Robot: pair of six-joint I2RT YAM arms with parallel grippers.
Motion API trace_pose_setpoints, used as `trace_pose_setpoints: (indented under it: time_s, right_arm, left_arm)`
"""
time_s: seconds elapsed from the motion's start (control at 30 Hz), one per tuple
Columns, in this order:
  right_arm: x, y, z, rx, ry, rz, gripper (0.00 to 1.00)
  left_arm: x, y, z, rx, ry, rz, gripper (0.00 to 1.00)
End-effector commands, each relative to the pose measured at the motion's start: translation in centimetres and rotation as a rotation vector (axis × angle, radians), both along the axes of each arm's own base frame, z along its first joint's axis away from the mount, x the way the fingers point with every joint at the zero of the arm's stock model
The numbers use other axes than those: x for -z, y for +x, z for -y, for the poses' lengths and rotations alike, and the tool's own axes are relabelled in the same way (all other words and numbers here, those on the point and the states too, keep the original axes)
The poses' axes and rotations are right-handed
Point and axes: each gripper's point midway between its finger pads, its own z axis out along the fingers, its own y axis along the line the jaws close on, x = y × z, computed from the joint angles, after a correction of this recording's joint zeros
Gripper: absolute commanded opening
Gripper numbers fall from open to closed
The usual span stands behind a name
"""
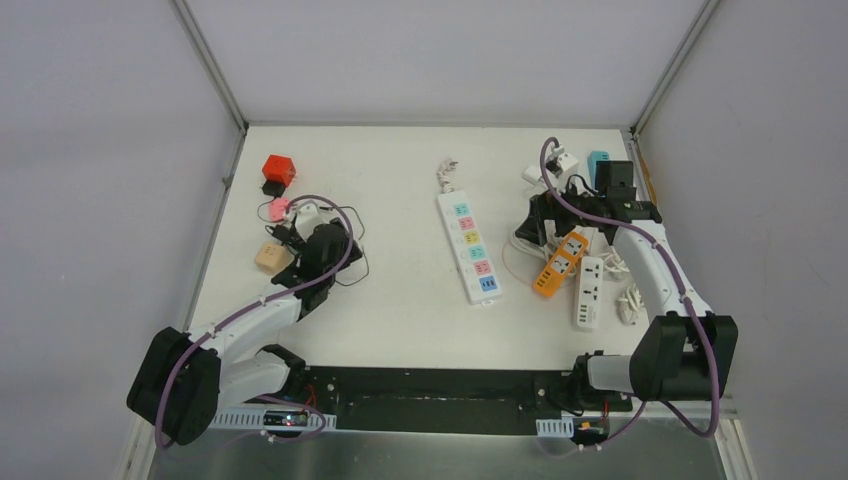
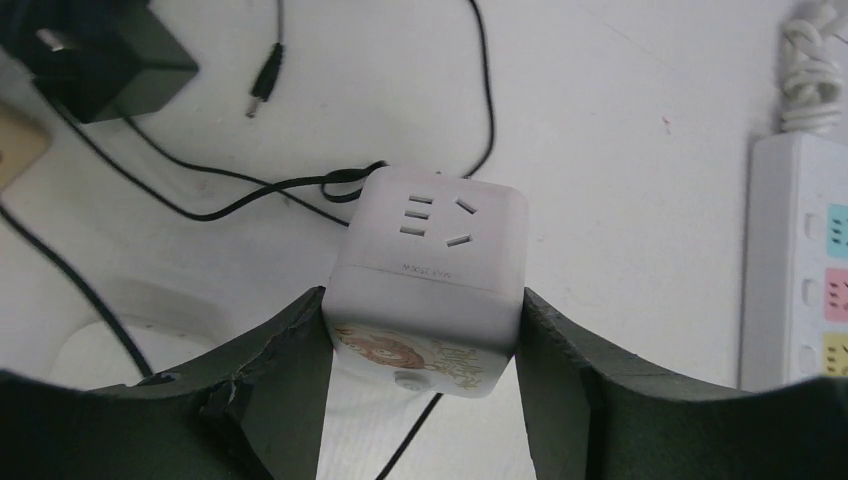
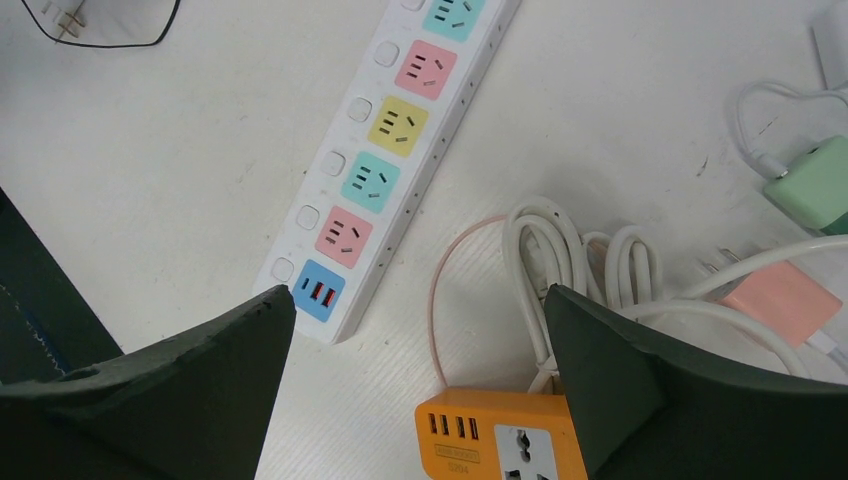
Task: Pull the plug off the socket
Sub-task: Place the plug at the center of the board.
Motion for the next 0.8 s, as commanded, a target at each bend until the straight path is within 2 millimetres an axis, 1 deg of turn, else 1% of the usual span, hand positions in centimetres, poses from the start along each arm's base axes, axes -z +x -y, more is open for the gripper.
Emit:
trace_pose_setpoints:
  time_s: [0.0, 0.1, 0.2, 0.23, 0.3, 0.33, 0.43, 0.5, 0.67, 0.77]
  right_arm:
    - [-0.8, 0.1, 0.0, -0.019, 0.012, 0.040, 1.00]
    - [-0.8, 0.2, 0.1, -0.018, 0.013, 0.039, 1.00]
    - [-0.7, 0.2, 0.1, -0.015, 0.015, 0.035, 1.00]
    - [-0.8, 0.2, 0.1, -0.015, 0.016, 0.035, 1.00]
    - [-0.7, 0.2, 0.2, -0.013, 0.017, 0.031, 1.00]
    - [-0.7, 0.3, 0.2, -0.011, 0.017, 0.031, 1.00]
    - [-0.6, 0.3, 0.3, -0.008, 0.019, 0.028, 1.00]
    - [-0.7, 0.3, 0.4, -0.006, 0.022, 0.027, 1.00]
    - [-0.8, 0.3, 0.5, -0.001, 0.028, 0.027, 1.00]
    - [-0.9, 0.2, 0.4, -0.004, 0.034, 0.025, 1.00]
  left_arm:
    - [-0.3, -0.1, -3.8, -0.232, 0.016, -0.006, 0.13]
    - [-0.3, -0.4, -4.7, -0.285, 0.037, -0.020, 0.13]
    - [-0.2, -0.8, -5.9, -0.357, 0.067, -0.044, 0.15]
    - [-0.1, -0.9, -6.3, -0.380, 0.074, -0.051, 0.18]
    - [-0.1, -1.1, -6.8, -0.416, 0.080, -0.059, 0.35]
    - [-0.1, -1.2, -6.9, -0.423, 0.081, -0.061, 0.45]
    - [-0.1, -1.2, -7.0, -0.428, 0.083, -0.061, 0.73]
    - [-0.3, -1.1, -7.0, -0.427, 0.084, -0.057, 0.84]
    - [-0.9, -1.1, -6.6, -0.392, 0.075, -0.049, 0.98]
    - [-1.8, -1.2, -6.0, -0.352, 0.050, -0.033, 0.99]
